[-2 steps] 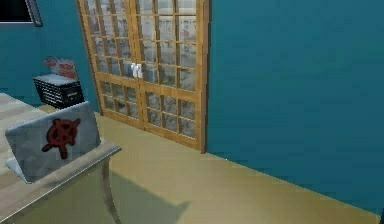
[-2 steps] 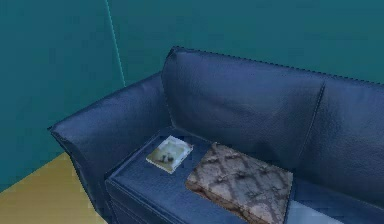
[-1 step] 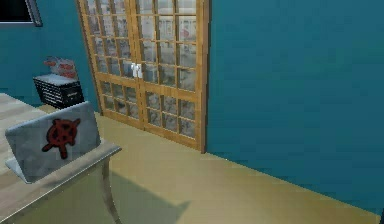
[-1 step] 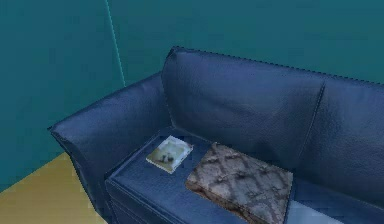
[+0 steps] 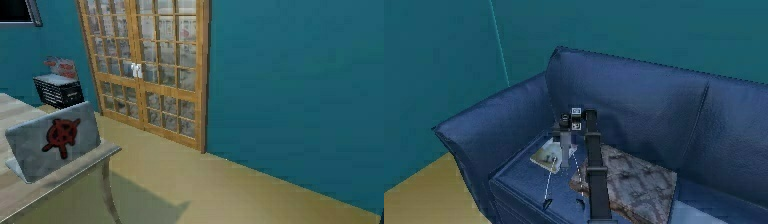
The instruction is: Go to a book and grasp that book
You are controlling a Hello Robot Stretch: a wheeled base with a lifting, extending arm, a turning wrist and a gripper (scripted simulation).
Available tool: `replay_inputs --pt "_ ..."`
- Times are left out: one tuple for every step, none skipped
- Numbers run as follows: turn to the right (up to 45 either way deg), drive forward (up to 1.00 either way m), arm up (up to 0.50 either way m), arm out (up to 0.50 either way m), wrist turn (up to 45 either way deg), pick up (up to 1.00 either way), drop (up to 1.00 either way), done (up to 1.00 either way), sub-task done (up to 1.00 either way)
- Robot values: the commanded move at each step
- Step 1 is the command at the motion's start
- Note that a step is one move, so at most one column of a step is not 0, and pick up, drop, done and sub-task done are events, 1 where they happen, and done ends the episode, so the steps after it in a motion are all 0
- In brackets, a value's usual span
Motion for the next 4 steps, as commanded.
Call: replay_inputs --pt "0.0 0.00 0.00 0.00 45.0 0.00 0.00 0.00 0.00" --pt "0.0 0.00 0.00 0.00 45.0 0.00 0.00 0.00 0.00" --pt "0.0 0.00 0.00 0.00 45.0 0.00 0.00 0.00 0.00" --pt "0.0 0.00 0.00 0.00 21.0 0.00 0.00 0.00 0.00"
